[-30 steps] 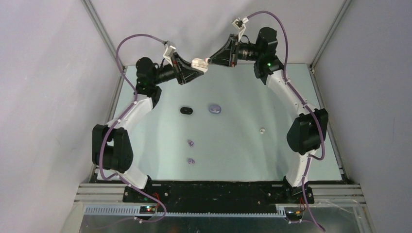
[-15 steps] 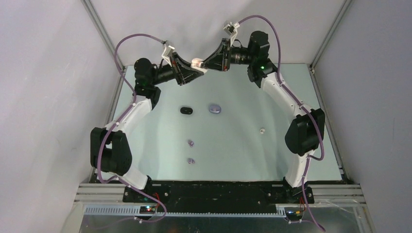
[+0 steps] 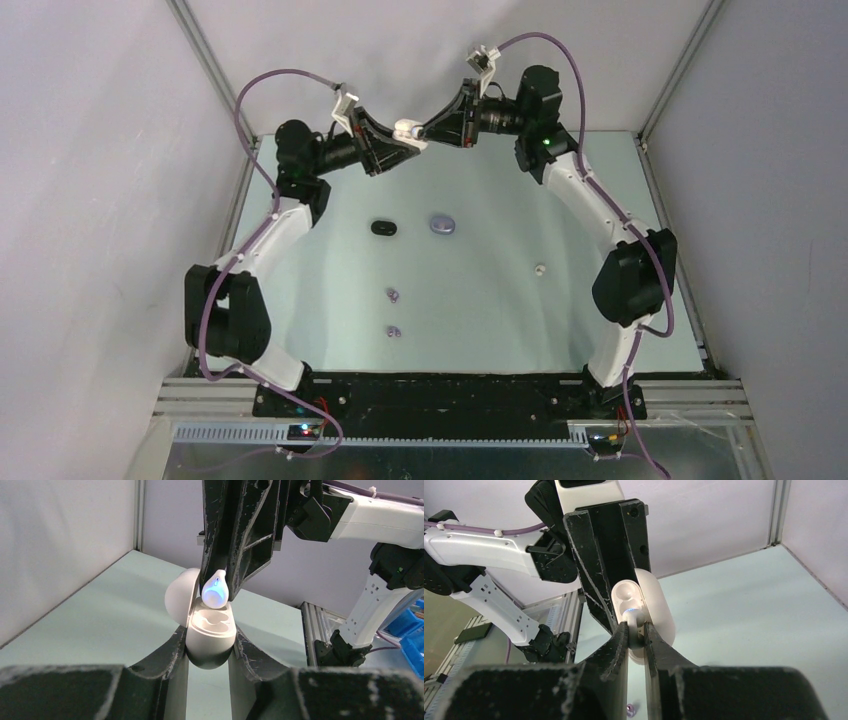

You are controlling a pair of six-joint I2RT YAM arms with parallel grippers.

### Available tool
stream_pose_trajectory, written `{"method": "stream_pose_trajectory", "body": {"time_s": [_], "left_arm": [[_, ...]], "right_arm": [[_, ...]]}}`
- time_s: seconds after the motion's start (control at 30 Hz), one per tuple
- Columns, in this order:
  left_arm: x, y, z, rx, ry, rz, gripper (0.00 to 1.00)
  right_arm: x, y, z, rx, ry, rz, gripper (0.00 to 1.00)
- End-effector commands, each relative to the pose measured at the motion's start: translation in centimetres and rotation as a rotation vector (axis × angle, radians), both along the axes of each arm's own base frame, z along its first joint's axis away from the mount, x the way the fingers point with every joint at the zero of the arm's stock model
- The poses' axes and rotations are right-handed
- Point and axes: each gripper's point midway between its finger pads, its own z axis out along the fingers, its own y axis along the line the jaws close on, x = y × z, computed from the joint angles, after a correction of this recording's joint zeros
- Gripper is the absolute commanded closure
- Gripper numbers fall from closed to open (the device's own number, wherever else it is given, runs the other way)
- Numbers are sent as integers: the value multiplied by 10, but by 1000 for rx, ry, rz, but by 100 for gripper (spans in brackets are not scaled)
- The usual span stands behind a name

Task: Insert the wireless bluetooth earbuds into the charging case
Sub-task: Place the earbud in the charging case.

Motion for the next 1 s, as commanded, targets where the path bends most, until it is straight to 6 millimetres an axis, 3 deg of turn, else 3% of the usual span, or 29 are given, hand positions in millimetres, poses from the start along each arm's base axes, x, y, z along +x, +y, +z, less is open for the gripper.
{"method": "stream_pose_trajectory", "body": {"time_s": [0.0,0.67,0.97], "left_arm": [[-15,3,28,-30,-84,2,100],[-15,-2,30,-27,-99,-11,100],[-13,-2,31,-30,-105,-5,100]], "right_arm": [[-7,-14,24,20,-81,-33,95],[-14,4,7,-12,-82,6,92],[-15,-8,-4,-61,-71,-4,84]]}}
